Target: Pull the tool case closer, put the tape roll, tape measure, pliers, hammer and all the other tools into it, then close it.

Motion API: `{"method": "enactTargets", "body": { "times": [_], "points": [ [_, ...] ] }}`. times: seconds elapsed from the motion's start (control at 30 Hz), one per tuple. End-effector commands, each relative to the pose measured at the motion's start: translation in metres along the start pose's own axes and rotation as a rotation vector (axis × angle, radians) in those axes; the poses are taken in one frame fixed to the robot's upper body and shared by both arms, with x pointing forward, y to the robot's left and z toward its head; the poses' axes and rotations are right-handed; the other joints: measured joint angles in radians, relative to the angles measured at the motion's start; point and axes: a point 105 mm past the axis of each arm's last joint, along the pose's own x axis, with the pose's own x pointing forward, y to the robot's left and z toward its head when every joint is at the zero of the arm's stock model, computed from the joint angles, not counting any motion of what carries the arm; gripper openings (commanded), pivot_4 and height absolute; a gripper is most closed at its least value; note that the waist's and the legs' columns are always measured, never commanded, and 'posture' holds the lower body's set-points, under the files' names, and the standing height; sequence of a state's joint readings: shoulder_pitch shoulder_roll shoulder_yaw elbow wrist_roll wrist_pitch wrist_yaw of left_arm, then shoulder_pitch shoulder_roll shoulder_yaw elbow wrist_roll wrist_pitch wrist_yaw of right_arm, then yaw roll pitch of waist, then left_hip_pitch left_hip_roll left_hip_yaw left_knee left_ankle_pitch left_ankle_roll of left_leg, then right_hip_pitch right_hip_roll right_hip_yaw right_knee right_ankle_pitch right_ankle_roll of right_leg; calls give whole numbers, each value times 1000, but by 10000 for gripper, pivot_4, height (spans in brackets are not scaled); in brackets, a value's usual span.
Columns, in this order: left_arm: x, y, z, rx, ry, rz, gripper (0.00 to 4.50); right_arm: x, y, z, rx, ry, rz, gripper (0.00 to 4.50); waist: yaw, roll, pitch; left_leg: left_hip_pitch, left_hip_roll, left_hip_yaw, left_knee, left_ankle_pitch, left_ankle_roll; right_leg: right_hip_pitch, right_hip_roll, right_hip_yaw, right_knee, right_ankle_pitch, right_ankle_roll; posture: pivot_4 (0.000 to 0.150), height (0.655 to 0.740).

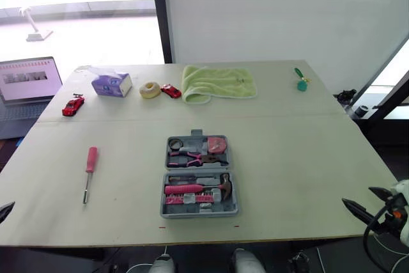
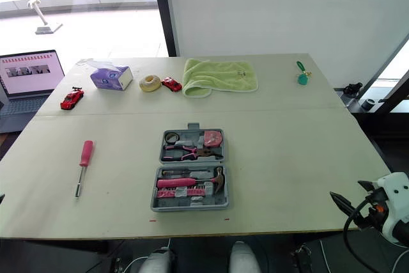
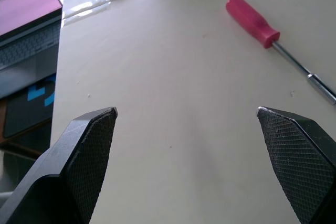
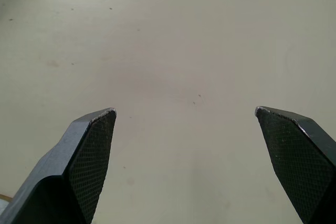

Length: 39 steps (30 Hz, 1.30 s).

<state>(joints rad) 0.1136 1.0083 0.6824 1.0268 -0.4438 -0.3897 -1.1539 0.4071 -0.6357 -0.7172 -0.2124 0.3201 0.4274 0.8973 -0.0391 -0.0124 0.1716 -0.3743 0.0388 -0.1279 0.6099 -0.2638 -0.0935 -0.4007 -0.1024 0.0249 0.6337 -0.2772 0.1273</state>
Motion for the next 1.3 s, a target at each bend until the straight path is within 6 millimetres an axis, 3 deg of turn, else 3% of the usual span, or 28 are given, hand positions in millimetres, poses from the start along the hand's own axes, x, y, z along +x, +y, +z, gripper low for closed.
{"method": "enactTargets", "body": {
  "times": [0.03, 0.2, 0.33, 0.47, 0.53, 0.6, 0.77, 0.87, 1.0, 1.1, 1.3],
  "points": [
    [3, 4, 10, 43, -27, -2, 45000, -2, 2, 8, -18, -47, -8, 44886, 2, 0, 0, 0, 0, 0, 0, 0, 0, 0, 0, 0, 0, 0, 0, 1500, 7400],
    [23, -8, 9, -26, -74, -34, 45000, 4, 11, 17, -9, -76, -11, 44886, 1, 1, 0, 0, 0, 0, 0, 0, 0, 1, 0, 0, 0, 0, 0, 1500, 7400],
    [53, -28, 17, -73, -143, -30, 45000, 24, 48, 54, -13, -170, 87, 44886, -5, 3, 1, 1, 0, 0, 0, 0, 0, 1, 0, 0, 0, 1, 0, 1500, 7400],
    [94, -71, 39, -240, -217, -31, 45000, 52, 101, 100, -36, -275, 259, 44886, -1, 2, 1, 1, 1, 0, 1, 1, -1, 2, 0, 0, 1, 3, 4, 1500, 7400],
    [114, -86, 40, -320, -144, 54, 45000, 61, 137, 126, -83, -329, 406, 44886, 0, 2, 2, 1, 1, 0, 1, 1, -1, 3, 0, 0, 0, 3, 4, 1500, 7400],
    [124, -93, 40, -367, -73, 100, 45000, 66, 160, 141, -118, -358, 522, 44886, 3, 2, 2, 1, 1, -1, 3, 1, -1, 3, 0, 0, 0, 5, 6, 1500, 7400],
    [137, -104, 42, -368, 4, 125, 45000, 75, 181, 150, -184, -353, 654, 44886, 4, -1, 2, 0, 0, -3, 3, 1, -1, 3, 1, -1, -2, 5, 8, 1500, 7400],
    [153, -114, 29, -330, 117, 135, 45000, 76, 199, 152, -302, -312, 784, 44886, 4, 0, 3, -1, 0, -2, 3, 1, -1, 3, 1, -1, -2, 5, 7, 1500, 7400],
    [161, -124, 13, -332, 210, 123, 45000, 74, 207, 162, -342, -315, 851, 44886, 0, 0, 3, 0, 0, -3, 3, 1, -1, 3, 2, -1, -1, 5, 7, 1500, 7400],
    [162, -126, 8, -369, 236, 136, 36198, 70, 213, 162, -388, -303, 897, 45000, 2, 0, 3, 0, 0, -3, 3, 2, -2, 3, 2, -1, -1, 5, 7, 1500, 7400],
    [161, -128, 5, -386, 232, 130, 5986, 72, 216, 163, -425, -294, 923, 45000, 4, 0, 3, 1, 0, -3, 3, 2, -2, 3, 2, -1, -1, 5, 7, 1500, 7400]
  ]
}}
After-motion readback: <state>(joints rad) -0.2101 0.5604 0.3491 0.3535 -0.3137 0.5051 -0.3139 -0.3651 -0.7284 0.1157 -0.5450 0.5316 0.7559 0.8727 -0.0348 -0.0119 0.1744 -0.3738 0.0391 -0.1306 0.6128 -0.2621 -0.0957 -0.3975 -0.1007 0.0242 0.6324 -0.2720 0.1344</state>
